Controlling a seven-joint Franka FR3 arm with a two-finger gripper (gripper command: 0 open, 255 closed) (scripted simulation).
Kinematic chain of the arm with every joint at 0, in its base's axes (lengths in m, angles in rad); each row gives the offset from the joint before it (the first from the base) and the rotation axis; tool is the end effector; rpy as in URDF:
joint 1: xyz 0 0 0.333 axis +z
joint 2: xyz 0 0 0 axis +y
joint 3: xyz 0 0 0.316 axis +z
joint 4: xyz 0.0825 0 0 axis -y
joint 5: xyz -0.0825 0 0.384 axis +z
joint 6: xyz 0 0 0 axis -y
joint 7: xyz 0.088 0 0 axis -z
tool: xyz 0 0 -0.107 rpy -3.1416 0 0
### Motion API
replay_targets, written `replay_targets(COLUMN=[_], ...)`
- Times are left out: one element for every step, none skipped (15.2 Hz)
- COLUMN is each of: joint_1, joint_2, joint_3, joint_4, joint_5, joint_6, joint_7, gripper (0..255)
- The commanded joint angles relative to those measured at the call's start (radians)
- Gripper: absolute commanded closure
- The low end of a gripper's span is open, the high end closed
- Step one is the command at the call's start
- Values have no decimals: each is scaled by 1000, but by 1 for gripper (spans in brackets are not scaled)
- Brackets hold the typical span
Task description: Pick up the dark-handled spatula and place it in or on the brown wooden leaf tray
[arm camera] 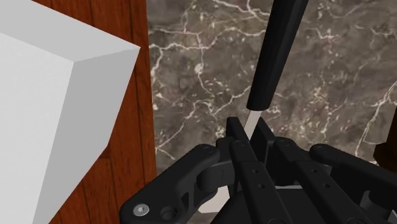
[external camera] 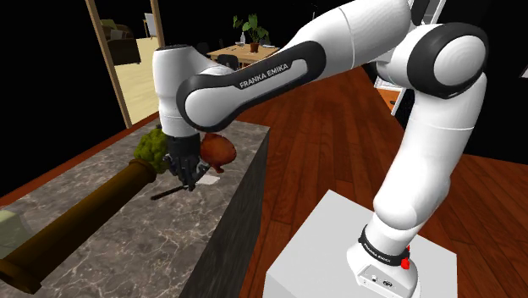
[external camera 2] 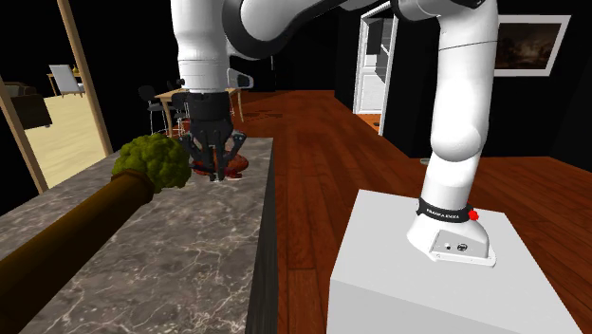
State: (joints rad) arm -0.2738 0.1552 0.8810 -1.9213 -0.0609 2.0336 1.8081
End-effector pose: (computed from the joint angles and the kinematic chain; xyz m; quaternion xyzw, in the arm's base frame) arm 0.4912 0.3172 0.4397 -0.8303 0.5564 0.0276 0.0184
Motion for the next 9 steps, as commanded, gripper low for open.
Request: replay_targets(joint_1=[-26,-37,-48,-59,-69,-79,-88,-96,-104], joint_2=[5,11,17,25,35,45,56,68,81], joint_3=[-17,-26,-35,-44,-53,-63,-72,-81,-90], joint_4=[15,24,33,44,56,69,83,99,116], joint_5=[-1,-5,-9,-14,-19,-26,-33,-40,-48], joint_6=[-13,-18,-23,-29,-35,-41,-48,-55,-63], joint_7=[-44,-64,-83,-102,-120,-137,-154,-170,-186], gripper=[255,255,255,255,255,255,255,255,255])
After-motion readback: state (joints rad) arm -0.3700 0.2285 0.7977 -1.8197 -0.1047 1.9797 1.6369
